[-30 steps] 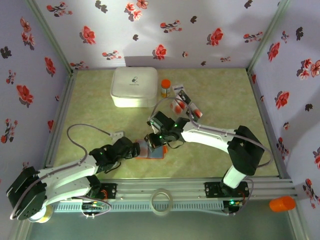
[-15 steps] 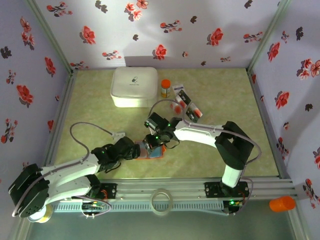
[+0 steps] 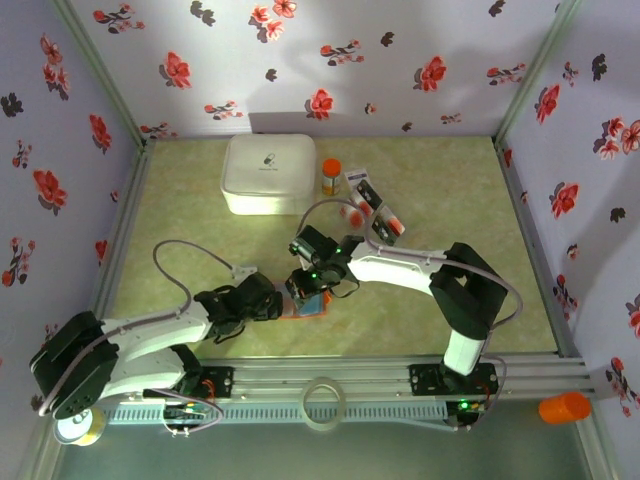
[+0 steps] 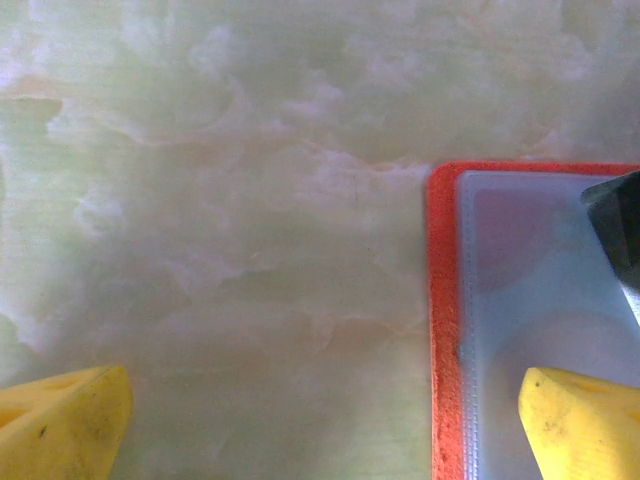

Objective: Put the credit cards into the card holder
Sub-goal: Insert the credit card into the card slot.

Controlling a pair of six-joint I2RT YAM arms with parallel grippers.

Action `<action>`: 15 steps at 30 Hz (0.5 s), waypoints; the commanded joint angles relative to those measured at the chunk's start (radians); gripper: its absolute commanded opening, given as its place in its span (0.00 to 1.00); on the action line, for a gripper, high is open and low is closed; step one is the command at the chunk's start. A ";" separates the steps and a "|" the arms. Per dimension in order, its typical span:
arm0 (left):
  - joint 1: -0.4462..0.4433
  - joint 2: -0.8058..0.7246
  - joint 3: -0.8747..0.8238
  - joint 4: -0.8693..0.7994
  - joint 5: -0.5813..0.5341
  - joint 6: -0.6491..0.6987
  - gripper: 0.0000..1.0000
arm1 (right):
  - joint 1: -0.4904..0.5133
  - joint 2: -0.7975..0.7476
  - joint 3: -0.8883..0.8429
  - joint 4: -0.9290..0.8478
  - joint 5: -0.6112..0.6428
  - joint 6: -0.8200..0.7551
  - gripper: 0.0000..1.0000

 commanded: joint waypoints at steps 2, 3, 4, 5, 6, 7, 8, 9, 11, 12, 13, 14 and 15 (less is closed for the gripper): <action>-0.007 0.029 0.027 -0.020 0.001 0.006 1.00 | 0.008 -0.037 -0.025 -0.021 -0.007 0.017 0.00; -0.007 0.032 0.027 -0.031 -0.003 -0.002 1.00 | 0.009 -0.053 -0.023 -0.023 -0.004 0.017 0.00; -0.008 0.032 0.025 -0.038 -0.007 -0.009 1.00 | 0.008 -0.068 -0.025 -0.024 0.002 0.017 0.00; -0.009 0.029 0.021 -0.043 -0.009 -0.014 1.00 | 0.007 -0.092 -0.027 -0.021 0.010 0.019 0.00; -0.010 0.027 0.018 -0.049 -0.011 -0.020 1.00 | 0.005 -0.116 -0.035 -0.016 0.022 0.024 0.00; -0.010 0.025 0.018 -0.055 -0.012 -0.023 1.00 | 0.003 -0.139 -0.043 -0.009 0.035 0.033 0.00; -0.012 0.021 0.016 -0.058 -0.013 -0.026 1.00 | 0.000 -0.168 -0.058 0.006 0.049 0.047 0.00; -0.014 0.017 0.015 -0.061 -0.013 -0.027 1.00 | -0.001 -0.195 -0.080 0.030 0.061 0.066 0.00; -0.018 0.015 0.015 -0.068 -0.016 -0.028 1.00 | -0.003 -0.244 -0.129 0.093 0.077 0.113 0.00; -0.018 0.015 0.016 -0.072 -0.018 -0.028 1.00 | -0.003 -0.263 -0.161 0.132 0.081 0.140 0.00; -0.019 0.017 0.017 -0.076 -0.019 -0.029 1.00 | -0.002 -0.280 -0.189 0.172 0.081 0.163 0.00; -0.019 0.016 0.018 -0.081 -0.021 -0.028 1.00 | -0.001 -0.295 -0.222 0.221 0.081 0.193 0.00; -0.022 0.016 0.019 -0.087 -0.024 -0.031 1.00 | -0.001 -0.310 -0.258 0.272 0.083 0.223 0.00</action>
